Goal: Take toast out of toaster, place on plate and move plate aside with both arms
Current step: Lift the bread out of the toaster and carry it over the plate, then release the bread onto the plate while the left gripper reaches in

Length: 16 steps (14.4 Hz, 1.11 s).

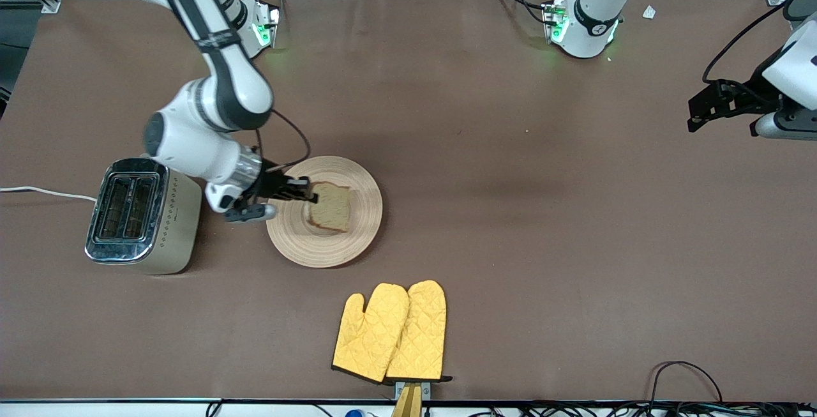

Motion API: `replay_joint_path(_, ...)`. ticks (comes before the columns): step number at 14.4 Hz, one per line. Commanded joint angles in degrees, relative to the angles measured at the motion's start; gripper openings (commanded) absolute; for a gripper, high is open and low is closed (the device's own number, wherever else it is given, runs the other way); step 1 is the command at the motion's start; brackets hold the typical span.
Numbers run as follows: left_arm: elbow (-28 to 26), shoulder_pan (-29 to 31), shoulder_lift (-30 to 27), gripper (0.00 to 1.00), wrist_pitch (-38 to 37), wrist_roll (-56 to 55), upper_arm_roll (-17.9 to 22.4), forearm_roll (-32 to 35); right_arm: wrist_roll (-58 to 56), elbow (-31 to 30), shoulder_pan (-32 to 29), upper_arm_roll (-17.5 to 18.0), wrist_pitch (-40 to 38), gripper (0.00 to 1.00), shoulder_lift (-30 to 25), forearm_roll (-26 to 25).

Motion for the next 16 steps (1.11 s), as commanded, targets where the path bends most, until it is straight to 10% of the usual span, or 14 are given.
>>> replay_joint_path(1,0.39,0.52,0.70,1.00,-2.39,-0.22,0.19,0.48,-1.48,-2.75,0.04,-0.69,0.37,0.00,0.33,2.04)
replay_joint_path(4,-0.22,0.87,1.05,1.00,-2.57,-0.40,0.10,0.30,-11.90,-5.30,-4.58,-1.30,0.20,0.09,0.24,1.95)
replay_joint_path(6,-2.41,0.35,1.05,1.00,-2.40,-0.48,-0.16,-1.18,-16.76,-5.84,-8.64,-1.39,0.03,1.00,0.33,1.86)
replay_joint_path(11,-3.21,-3.69,6.40,1.00,0.41,-7.07,-1.83,-11.19,-17.14,-7.15,-10.33,-2.97,-0.15,1.00,-3.78,-4.00)
replay_joint_path(16,-2.86,-6.42,17.29,1.00,6.82,-7.08,-2.97,-25.32,-7.32,-1.99,-10.41,-11.93,-12.77,1.00,-14.51,-30.18)
